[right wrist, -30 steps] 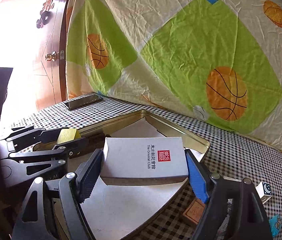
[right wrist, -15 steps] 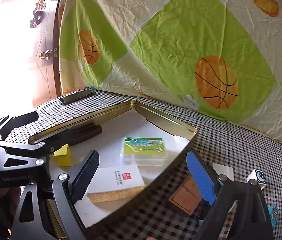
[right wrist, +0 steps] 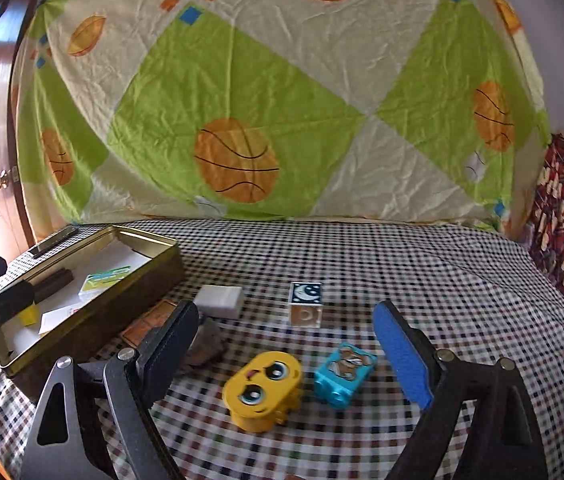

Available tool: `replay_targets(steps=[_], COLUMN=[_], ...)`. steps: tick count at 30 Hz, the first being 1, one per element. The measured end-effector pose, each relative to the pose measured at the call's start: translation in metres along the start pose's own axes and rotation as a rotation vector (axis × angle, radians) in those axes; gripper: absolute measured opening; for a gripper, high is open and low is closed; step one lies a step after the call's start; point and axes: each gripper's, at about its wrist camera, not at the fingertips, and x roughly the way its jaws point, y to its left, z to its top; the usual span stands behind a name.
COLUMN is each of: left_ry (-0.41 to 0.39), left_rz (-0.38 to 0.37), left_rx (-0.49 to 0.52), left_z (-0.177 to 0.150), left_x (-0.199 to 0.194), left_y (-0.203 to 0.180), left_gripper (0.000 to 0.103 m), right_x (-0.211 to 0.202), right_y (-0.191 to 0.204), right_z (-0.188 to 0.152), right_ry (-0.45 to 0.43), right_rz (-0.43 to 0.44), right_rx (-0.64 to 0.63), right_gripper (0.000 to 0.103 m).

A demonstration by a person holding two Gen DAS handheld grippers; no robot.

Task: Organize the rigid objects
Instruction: 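Grasp the yellow cartoon-face toy with the right tool while the left tool moves toward the purple geode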

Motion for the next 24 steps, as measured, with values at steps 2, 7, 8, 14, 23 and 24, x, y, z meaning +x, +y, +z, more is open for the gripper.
replay_targets(steps=[2,7,8,14,23,24], left_ry=[0.026,0.084,0.098,0.160,0.180,0.183], left_rz=[-0.028,-0.066,-0.079,-0.103,-0.103,-0.107], left_rx=[0.034,0.092,0.095,0.109,0.069,0.071], left_z=[-0.001,0.001,0.003,0.001,-0.002,-0.002], left_x=[0.008,0.029,0.033,0.050,0.055,0.056], left_y=[-0.019,-0.052,-0.057,-0.067,-0.057,-0.056], left_gripper=[0.102,0.094,0.092,0.076,0.076,0.076], right_x=[0.001,0.004,0.006,0.019,0.045,0.046], right_y=[-0.012,-0.029,-0.028,-0.002,0.018,0.019], right_z=[-0.002,-0.004,-0.004,-0.010,-0.019,-0.019], right_ry=[0.009,0.039,0.051,0.154,0.297,0.298], right_rz=[-0.012,0.003,0.013,0.100,0.118,0.114], right_rx=[0.023,0.069,0.061,-0.045,-0.129,-0.130], right_gripper=[0.089,0.080,0.080,0.077,0.069,0.069])
